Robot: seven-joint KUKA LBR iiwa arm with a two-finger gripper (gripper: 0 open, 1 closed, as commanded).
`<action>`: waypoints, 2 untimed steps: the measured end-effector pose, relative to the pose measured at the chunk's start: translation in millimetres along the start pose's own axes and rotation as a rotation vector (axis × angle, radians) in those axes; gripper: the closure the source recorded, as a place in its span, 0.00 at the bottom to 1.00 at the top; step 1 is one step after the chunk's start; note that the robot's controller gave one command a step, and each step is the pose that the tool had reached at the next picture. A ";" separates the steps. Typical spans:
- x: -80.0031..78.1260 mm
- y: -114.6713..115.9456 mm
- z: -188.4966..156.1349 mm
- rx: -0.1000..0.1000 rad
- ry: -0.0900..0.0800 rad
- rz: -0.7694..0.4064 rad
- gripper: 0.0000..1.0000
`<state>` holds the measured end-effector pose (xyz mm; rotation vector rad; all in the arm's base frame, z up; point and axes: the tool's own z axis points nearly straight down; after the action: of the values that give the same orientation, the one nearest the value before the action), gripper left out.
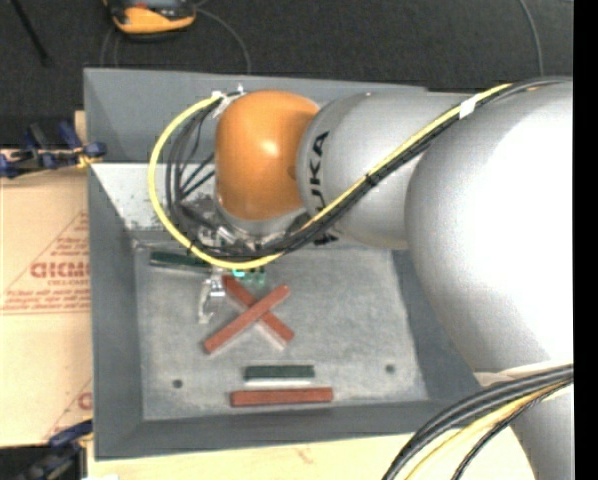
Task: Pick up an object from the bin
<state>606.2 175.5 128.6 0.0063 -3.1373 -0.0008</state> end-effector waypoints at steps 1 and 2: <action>-2.1 -0.4 -4.5 -0.001 -0.008 0.003 0.00; 54.6 -48.8 46.8 0.000 -0.001 -0.079 1.00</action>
Offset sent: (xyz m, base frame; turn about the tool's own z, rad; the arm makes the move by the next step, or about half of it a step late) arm -0.0558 -0.0491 -0.0507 -0.0810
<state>551.7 126.6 82.0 0.1301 -3.1354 -0.0014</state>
